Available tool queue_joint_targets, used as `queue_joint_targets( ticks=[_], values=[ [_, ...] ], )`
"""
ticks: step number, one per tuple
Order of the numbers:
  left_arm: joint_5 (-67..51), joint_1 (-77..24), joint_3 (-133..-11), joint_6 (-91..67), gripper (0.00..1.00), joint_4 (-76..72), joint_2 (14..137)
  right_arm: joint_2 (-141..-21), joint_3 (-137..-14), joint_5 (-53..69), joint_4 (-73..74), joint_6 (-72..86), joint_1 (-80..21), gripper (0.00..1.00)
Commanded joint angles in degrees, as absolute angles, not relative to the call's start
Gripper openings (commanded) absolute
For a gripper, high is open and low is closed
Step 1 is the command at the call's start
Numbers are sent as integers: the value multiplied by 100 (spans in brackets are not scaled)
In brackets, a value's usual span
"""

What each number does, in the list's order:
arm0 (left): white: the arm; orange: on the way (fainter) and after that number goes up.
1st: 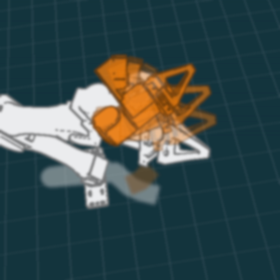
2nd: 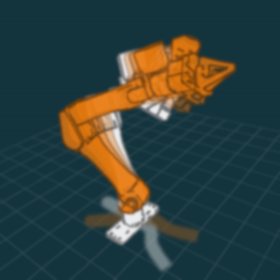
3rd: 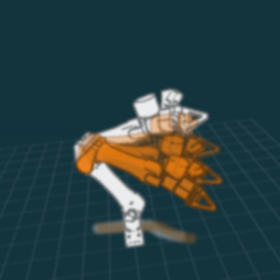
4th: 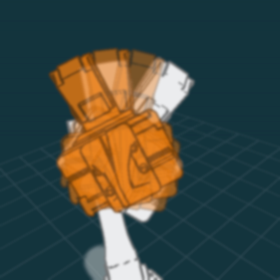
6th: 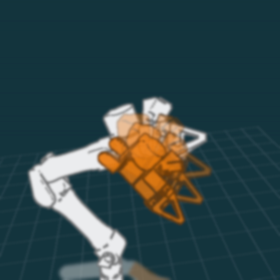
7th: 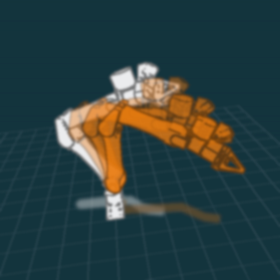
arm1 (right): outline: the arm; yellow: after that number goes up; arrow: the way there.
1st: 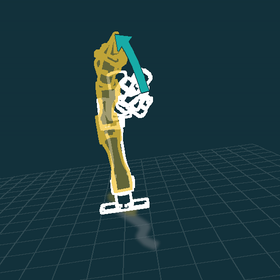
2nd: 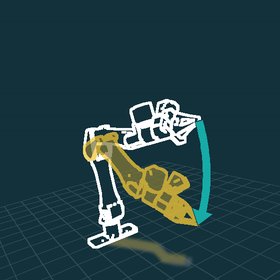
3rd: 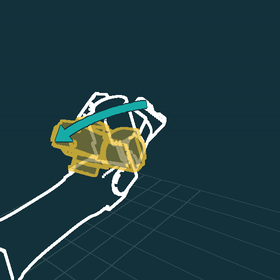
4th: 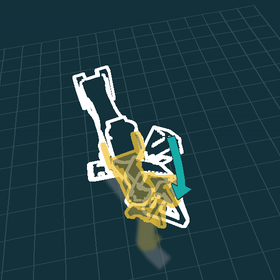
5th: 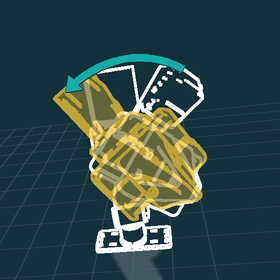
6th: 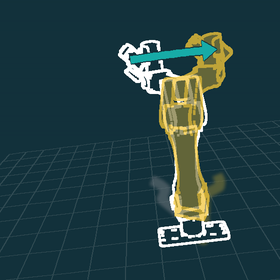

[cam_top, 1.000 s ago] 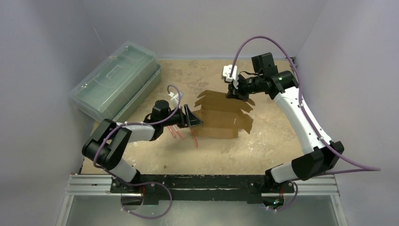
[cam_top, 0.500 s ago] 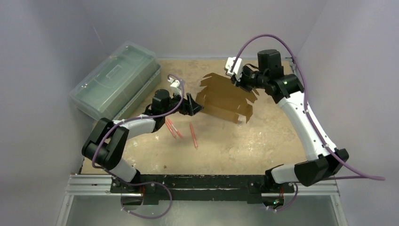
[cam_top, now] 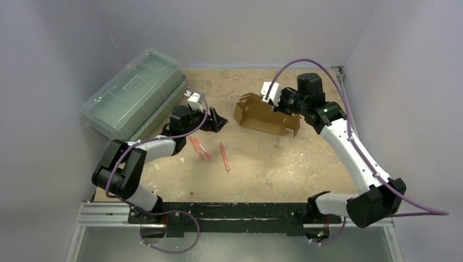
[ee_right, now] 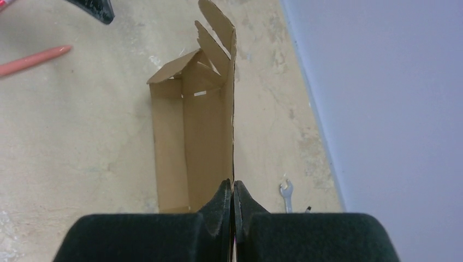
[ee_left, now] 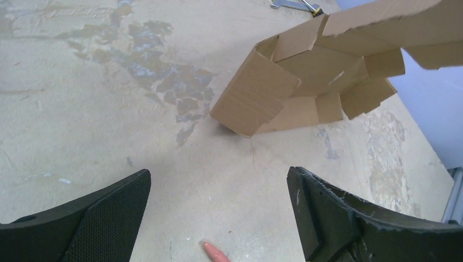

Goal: Fold the paper box
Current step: Fold the paper box at the center of the board.

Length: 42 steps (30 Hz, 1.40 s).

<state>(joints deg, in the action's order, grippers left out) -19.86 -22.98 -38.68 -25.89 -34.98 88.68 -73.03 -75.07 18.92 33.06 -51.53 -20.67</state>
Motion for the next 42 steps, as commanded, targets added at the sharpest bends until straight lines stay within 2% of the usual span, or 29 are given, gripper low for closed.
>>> queue_joint_targets(
  ticks=[1,8,13,19,29,36,42],
  values=[
    [-1548,-2220,-3651,-2721,98,-4025,8601,-7011,-7194,1874,2848,-5186,-2088,0],
    [-2184,-2180,-3591,-2846,95,-4299,8852,-6802,-6857,2379,3257,-5488,-2100,0],
    [-2910,-2188,-3483,-3123,91,-5108,9200,-6675,-6691,2652,3561,-5613,-2136,0],
    [-3151,-2260,-3222,-3546,90,-5448,9337,-6494,-6455,2787,3742,-5625,-2196,0],
    [-2001,-2907,-2620,-3216,95,-4785,8688,-6479,-6369,3159,4151,-5591,-2395,0],
    [-1575,-2939,-2690,-3248,90,-4566,8677,-6493,-6286,3200,4219,-5366,-2565,0],
    [-1556,-2988,-2707,-3204,89,-4727,8622,-6803,-6676,3345,4462,-5062,-2566,0]
  ],
)
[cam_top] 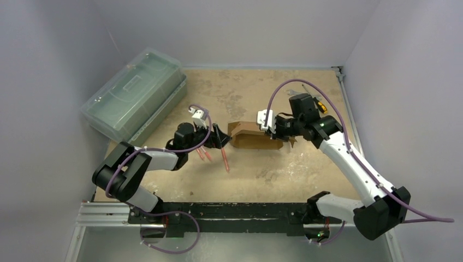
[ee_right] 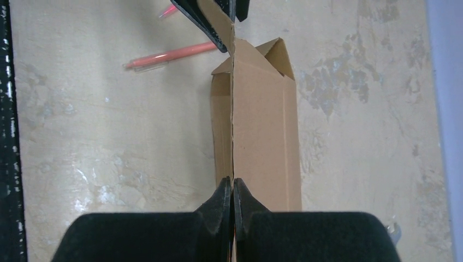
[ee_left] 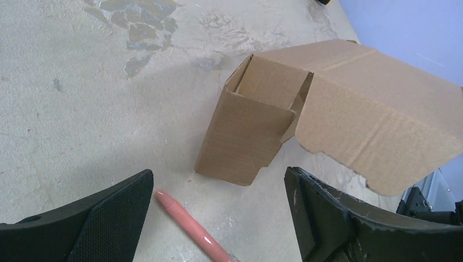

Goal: Fold the paper box
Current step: Fold the paper box at the center of the board.

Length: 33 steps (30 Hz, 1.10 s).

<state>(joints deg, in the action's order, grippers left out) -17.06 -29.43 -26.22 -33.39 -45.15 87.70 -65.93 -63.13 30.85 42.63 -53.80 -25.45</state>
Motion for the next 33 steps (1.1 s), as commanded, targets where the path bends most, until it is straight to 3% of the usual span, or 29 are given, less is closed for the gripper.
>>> queue_joint_targets(
  ticks=[1,7,17,28,33],
  values=[
    [-1549,-2988,-2727,-3156,89,-4699,8622,-6897,-6799,3347,4545,-4995,-2563,0],
    [-1483,-2988,-2519,-2653,90,-4690,8221,-7300,-7410,3472,4903,-4653,-2554,0],
    [-1377,-3070,-1639,-809,98,-5596,6467,-7611,-7744,3230,5174,-4668,-2558,0],
    [-1437,-3641,-2125,485,92,-5750,7178,-7582,-7733,3268,5176,-4667,-2557,0],
    [-1563,-3785,-2403,491,82,-5787,7622,-7641,-7760,3343,5188,-4667,-2557,0]
  ],
)
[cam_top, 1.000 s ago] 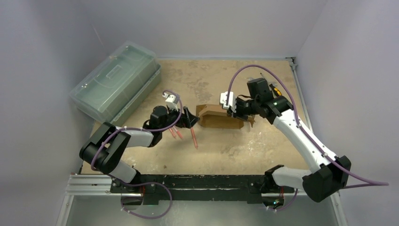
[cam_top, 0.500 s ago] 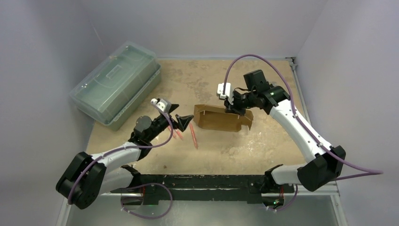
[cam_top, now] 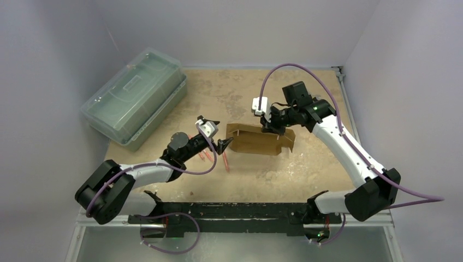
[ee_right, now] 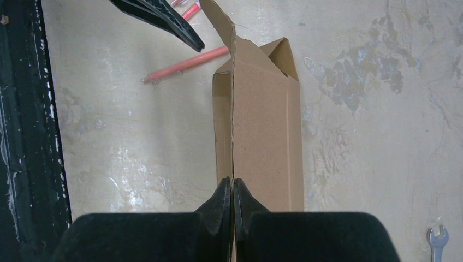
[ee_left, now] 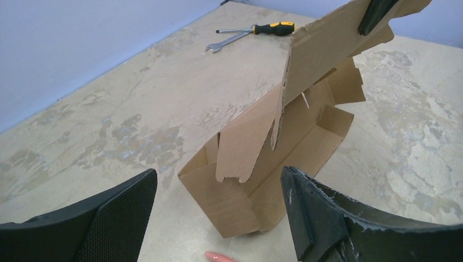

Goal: Fold the paper box
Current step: Fold the paper box at the center of the board.

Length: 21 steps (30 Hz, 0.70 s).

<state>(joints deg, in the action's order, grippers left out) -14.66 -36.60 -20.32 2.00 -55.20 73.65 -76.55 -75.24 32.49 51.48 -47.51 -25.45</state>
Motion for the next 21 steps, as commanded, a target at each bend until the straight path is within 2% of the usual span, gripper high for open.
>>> queue_joint_targets(
  ticks=[1,6,9,10,11,14,15,19,21],
  values=[
    [-1546,-3827,-2473,488,78,-5779,7734,-7650,-7777,3354,5200,-4674,-2554,0],
    [-1511,-3979,-2717,376,45,-5962,8188,-7664,-7819,3422,5236,-4716,-2558,0],
    [-1467,-4034,-2837,470,19,-5881,8314,-7648,-7799,3458,5230,-4710,-2558,0],
    [-1446,-4056,-2857,514,7,-5838,8331,-7647,-7798,3469,5217,-4703,-2555,0],
    [-1409,-4057,-2865,549,0,-5797,8325,-7647,-7807,3471,5214,-4696,-2557,0],
    [-1278,-4099,-2825,680,0,-5759,8275,-7662,-7812,3461,5150,-4626,-2557,0],
    [-1237,-4105,-2807,725,0,-5745,8252,-7676,-7812,3400,5135,-4608,-2557,5],
    [-1158,-4143,-2804,891,0,-5643,8195,-7753,-7829,3217,5111,-4580,-2557,41],
    [-1107,-4181,-2806,981,0,-5598,8171,-7802,-7805,3200,5129,-4584,-2553,54]
  ],
)
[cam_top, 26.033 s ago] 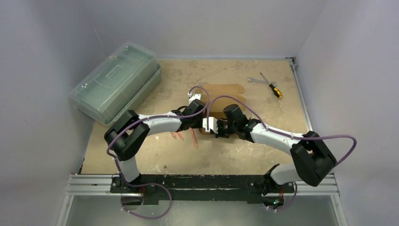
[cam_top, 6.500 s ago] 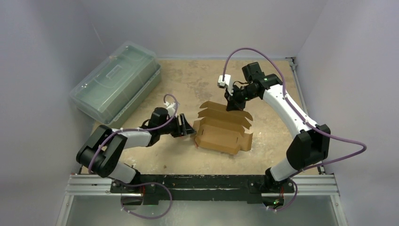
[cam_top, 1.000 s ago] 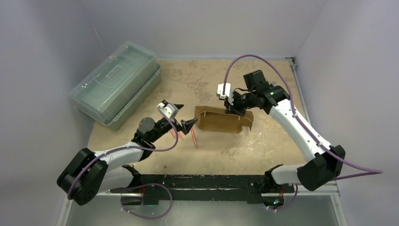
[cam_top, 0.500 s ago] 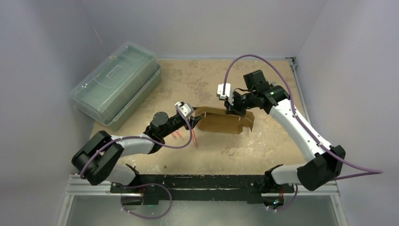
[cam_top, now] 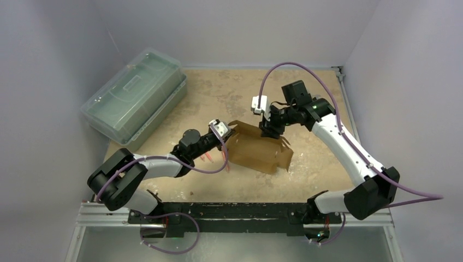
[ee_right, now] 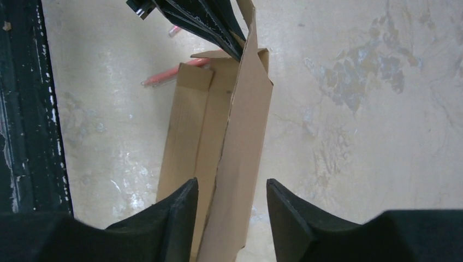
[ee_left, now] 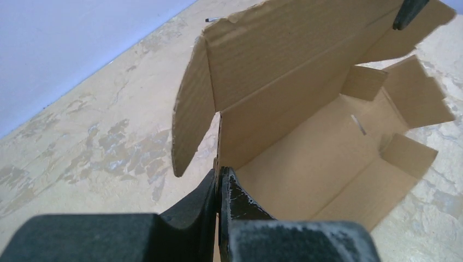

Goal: Fold the paper box
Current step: Fold the paper box at the center of the board.

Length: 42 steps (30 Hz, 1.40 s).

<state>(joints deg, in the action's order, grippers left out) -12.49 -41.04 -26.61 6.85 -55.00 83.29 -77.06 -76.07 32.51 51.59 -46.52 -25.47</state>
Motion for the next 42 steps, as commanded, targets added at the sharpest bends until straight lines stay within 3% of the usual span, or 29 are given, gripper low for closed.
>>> queue_joint_targets(
  ticks=[1,6,15,18,22,23,24,26,30,32,36,42],
  values=[
    [-1083,-4191,-2812,1008,0,-5579,8166,-7826,-7789,3211,5154,-4613,-2557,59],
    [-979,-4270,-2815,1125,0,-5503,8127,-7999,-7755,3220,5212,-4637,-2557,62],
    [-910,-4310,-2772,1145,0,-5477,8009,-8139,-7516,2589,4726,-4371,-2562,50],
    [-905,-4318,-2760,1143,0,-5493,7990,-8121,-7480,2553,4672,-4359,-2556,37],
    [-836,-4316,-2747,1027,0,-5564,7976,-8125,-7541,2641,4680,-4409,-2557,0],
    [-752,-4320,-2746,922,0,-5602,7968,-8111,-7572,2687,4664,-4416,-2556,0],
    [-588,-4314,-2745,778,8,-5629,7940,-8071,-7598,2722,4617,-4405,-2557,0],
    [-186,-4303,-2704,486,35,-5722,7816,-7951,-7646,2451,4436,-4377,-2557,0],
    [491,-4148,-2650,-332,76,-5400,7352,-7521,-7597,1704,3741,-4355,-2550,0],
    [435,-3829,-2722,-1022,86,-4874,7087,-7265,-7452,1357,3222,-4384,-2555,0],
    [-372,-3023,-2828,-2133,88,-3954,6868,-7097,-7220,966,2751,-4779,-2554,0],
    [-434,-2927,-2760,-2353,78,-3292,6849,-7032,-6318,871,2217,-5008,-2571,0]
  ],
)
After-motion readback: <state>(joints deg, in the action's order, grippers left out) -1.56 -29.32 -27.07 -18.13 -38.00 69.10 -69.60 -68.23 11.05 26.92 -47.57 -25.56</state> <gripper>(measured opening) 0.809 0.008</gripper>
